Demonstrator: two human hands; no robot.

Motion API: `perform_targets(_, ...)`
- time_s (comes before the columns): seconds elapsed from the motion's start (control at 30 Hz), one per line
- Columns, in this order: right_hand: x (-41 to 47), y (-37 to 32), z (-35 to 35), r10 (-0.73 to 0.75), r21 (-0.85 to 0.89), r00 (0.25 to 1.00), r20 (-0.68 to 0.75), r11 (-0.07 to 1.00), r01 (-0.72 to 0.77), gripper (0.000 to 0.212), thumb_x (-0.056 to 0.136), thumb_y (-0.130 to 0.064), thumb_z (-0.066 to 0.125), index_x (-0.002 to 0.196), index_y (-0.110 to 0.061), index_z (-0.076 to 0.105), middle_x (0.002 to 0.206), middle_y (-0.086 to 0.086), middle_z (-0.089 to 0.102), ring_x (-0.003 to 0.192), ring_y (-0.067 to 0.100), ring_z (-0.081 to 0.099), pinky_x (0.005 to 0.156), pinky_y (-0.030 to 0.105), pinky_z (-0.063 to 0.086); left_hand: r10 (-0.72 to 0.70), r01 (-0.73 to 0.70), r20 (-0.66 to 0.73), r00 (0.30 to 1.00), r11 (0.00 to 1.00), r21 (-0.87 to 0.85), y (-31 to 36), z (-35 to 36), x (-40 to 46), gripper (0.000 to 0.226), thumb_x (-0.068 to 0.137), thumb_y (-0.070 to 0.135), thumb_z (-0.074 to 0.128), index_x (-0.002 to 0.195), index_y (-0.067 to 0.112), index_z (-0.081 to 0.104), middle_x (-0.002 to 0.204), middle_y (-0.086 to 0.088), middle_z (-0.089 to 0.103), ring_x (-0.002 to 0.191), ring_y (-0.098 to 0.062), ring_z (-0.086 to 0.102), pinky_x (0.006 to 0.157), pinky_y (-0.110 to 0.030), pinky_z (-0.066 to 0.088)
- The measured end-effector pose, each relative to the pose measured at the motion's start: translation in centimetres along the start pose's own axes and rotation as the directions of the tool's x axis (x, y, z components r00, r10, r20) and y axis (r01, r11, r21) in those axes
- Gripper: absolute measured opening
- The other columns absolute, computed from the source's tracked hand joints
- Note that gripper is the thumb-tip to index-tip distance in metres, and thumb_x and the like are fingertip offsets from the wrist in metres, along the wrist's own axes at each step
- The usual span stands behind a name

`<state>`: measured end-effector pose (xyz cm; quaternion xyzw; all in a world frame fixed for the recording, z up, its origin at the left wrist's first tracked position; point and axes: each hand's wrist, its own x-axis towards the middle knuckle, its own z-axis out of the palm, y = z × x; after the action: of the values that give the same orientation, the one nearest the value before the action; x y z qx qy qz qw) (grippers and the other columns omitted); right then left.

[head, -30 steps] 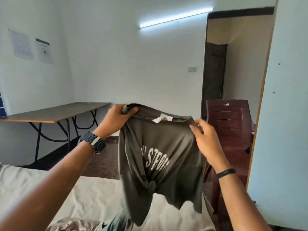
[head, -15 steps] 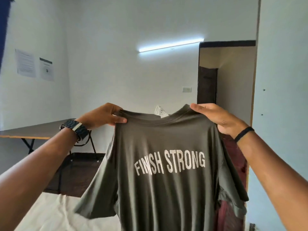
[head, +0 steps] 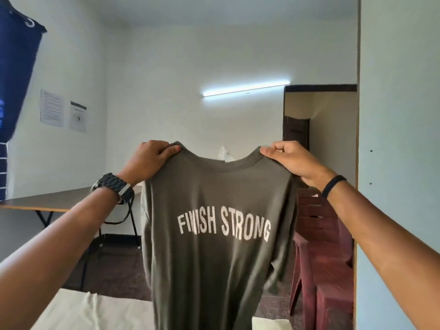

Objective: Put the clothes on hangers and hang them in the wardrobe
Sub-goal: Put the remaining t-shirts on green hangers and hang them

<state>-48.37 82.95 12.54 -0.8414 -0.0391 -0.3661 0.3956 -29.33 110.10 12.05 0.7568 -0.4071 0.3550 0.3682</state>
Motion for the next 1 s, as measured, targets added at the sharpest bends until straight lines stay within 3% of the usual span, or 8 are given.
perform_targets(0.13, -1.5, -2.7, -0.7, 0.071, -0.131, 0.973, 0.220, 0.990, -0.043, 0.035, 0.085, -0.035, 0.064, 0.092, -0.002, 0.074, 0.091, 0.014, 0.074, 0.081, 0.020, 0.068, 0.076, 0.023, 0.054, 0.027, 0.000, 0.274, 0.961, 0.995, -0.098, 0.7, -3.8, -0.9, 0.027, 0.085, 0.048, 0.059, 0.070, 0.028, 0.068, 0.065, 0.003, 0.065, 0.059, -0.009, 0.057, 0.059, -0.029, 0.047)
perform_targets(0.2, -1.7, -4.4, -1.4, 0.070, -0.120, 0.959, 0.276, 0.992, -0.038, 0.036, 0.085, -0.034, 0.064, 0.096, -0.001, 0.073, 0.093, 0.014, 0.073, 0.079, 0.019, 0.067, 0.072, 0.021, 0.055, 0.035, 0.031, 0.309, 0.950, 0.978, -0.206, 1.6, -5.9, -1.1, 0.035, 0.073, 0.059, 0.064, 0.074, 0.025, 0.070, 0.067, -0.001, 0.068, 0.059, -0.011, 0.061, 0.054, -0.024, 0.050)
perform_targets(0.3, -1.1, -6.8, -2.9, 0.032, 0.053, 0.962, 0.271, 0.997, -0.049, 0.042, 0.080, -0.036, 0.064, 0.104, -0.002, 0.071, 0.099, 0.015, 0.073, 0.081, 0.020, 0.069, 0.072, 0.023, 0.058, 0.037, 0.074, 0.262, 0.964, 0.913, -0.401, 2.4, -9.1, 0.0, 0.063, 0.051, 0.073, 0.075, 0.072, 0.014, 0.065, 0.066, -0.006, 0.066, 0.053, -0.013, 0.058, 0.047, -0.021, 0.048)
perform_targets(0.5, 1.4, -8.1, -2.9, 0.020, 0.234, 0.982, 0.187, 0.970, -0.065, 0.048, 0.076, -0.036, 0.067, 0.107, 0.001, 0.069, 0.101, 0.017, 0.071, 0.080, 0.021, 0.069, 0.076, 0.027, 0.057, -0.011, 0.217, 0.341, 0.940, 0.790, -0.573, 1.3, -11.0, 2.4, 0.059, 0.046, 0.067, 0.083, 0.071, 0.017, 0.062, 0.066, -0.003, 0.058, 0.051, -0.010, 0.053, 0.049, -0.020, 0.047)
perform_targets(0.67, 1.0, 0.7, 3.1, 0.249, 0.191, 0.911, 0.327, 0.927, -0.322, 0.040, 0.078, -0.027, 0.068, 0.102, 0.005, 0.067, 0.086, 0.013, 0.073, 0.067, 0.017, 0.069, 0.066, 0.025, 0.059, -0.125, 0.444, 0.639, 0.759, 0.817, -0.367, -4.5, -3.7, -1.9, 0.054, 0.059, 0.059, 0.081, 0.079, 0.012, 0.063, 0.075, -0.007, 0.063, 0.062, -0.015, 0.058, 0.060, -0.025, 0.051)
perform_targets(0.83, -6.4, 16.3, 13.5, 0.558, -0.052, 0.623, 0.549, 0.766, -0.640, 0.008, 0.086, -0.009, 0.065, 0.082, -0.002, 0.066, 0.072, 0.006, 0.071, 0.064, 0.013, 0.067, 0.066, 0.024, 0.055, -0.390, 0.411, 0.800, 0.455, 0.890, 0.199, -11.8, 10.4, -15.1, 0.037, 0.085, 0.046, 0.065, 0.063, 0.016, 0.063, 0.066, 0.004, 0.061, 0.066, -0.010, 0.055, 0.063, -0.022, 0.041)
perform_targets(0.93, -12.5, 23.3, 19.0, 0.709, -0.215, 0.445, 0.547, 0.633, -0.744, 0.024, 0.088, -0.001, 0.063, 0.066, -0.008, 0.057, 0.055, 0.000, 0.060, 0.051, 0.009, 0.057, 0.054, 0.020, 0.045, -0.522, 0.432, 0.796, 0.307, 0.822, 0.372, -14.9, 17.8, -24.9, 0.037, 0.090, 0.043, 0.060, 0.076, 0.009, 0.064, 0.085, -0.011, 0.067, 0.076, -0.017, 0.053, 0.065, -0.026, 0.036)
perform_targets(1.0, -15.3, 26.0, 21.5, 0.788, -0.343, 0.401, 0.467, 0.580, -0.739, 0.026, 0.089, -0.007, 0.064, 0.065, -0.011, 0.054, 0.057, 0.001, 0.051, 0.053, 0.011, 0.048, 0.052, 0.020, 0.038, -0.583, 0.496, 0.765, 0.274, 0.767, 0.407, -16.3, 21.0, -29.4, 0.035, 0.090, 0.039, 0.062, 0.086, 0.005, 0.067, 0.101, -0.018, 0.068, 0.087, -0.024, 0.059, 0.071, -0.029, 0.039)
